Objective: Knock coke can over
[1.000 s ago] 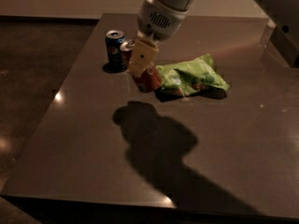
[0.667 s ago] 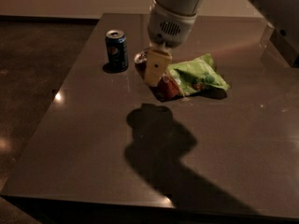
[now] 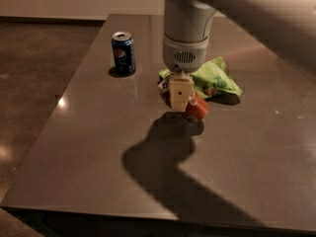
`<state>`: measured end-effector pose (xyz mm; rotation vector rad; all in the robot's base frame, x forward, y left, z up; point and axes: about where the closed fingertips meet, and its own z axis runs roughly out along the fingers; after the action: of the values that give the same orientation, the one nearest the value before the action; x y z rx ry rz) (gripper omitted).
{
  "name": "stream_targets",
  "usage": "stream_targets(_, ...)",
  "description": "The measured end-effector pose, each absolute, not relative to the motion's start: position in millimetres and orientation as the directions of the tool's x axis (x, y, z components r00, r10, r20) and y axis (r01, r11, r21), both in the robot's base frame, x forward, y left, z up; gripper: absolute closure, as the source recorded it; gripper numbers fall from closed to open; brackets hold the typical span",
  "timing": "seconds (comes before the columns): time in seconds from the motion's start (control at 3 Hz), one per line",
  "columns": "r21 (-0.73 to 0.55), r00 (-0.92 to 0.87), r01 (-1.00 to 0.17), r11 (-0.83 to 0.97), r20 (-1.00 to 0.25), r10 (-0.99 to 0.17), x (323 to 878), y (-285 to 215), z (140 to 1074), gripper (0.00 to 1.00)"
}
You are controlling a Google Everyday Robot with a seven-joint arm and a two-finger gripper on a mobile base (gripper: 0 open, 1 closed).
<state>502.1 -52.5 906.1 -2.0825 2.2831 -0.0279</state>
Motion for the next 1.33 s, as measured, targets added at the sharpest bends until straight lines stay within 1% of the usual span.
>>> stream_targets(0.33, -0.050, -0.059, -0.997, 0.056, 0.045, -0.997, 497, -60, 894, 0.63)
stream_targets(1.0, -0.034, 0.002, -0.999, -0.006, 0.119, -0.993, 484, -64, 880, 0.18)
stream_targets(1.33, -0.014, 0.008, -1.000, -0.010, 0.125, -0.992, 481, -65, 871, 0.00)
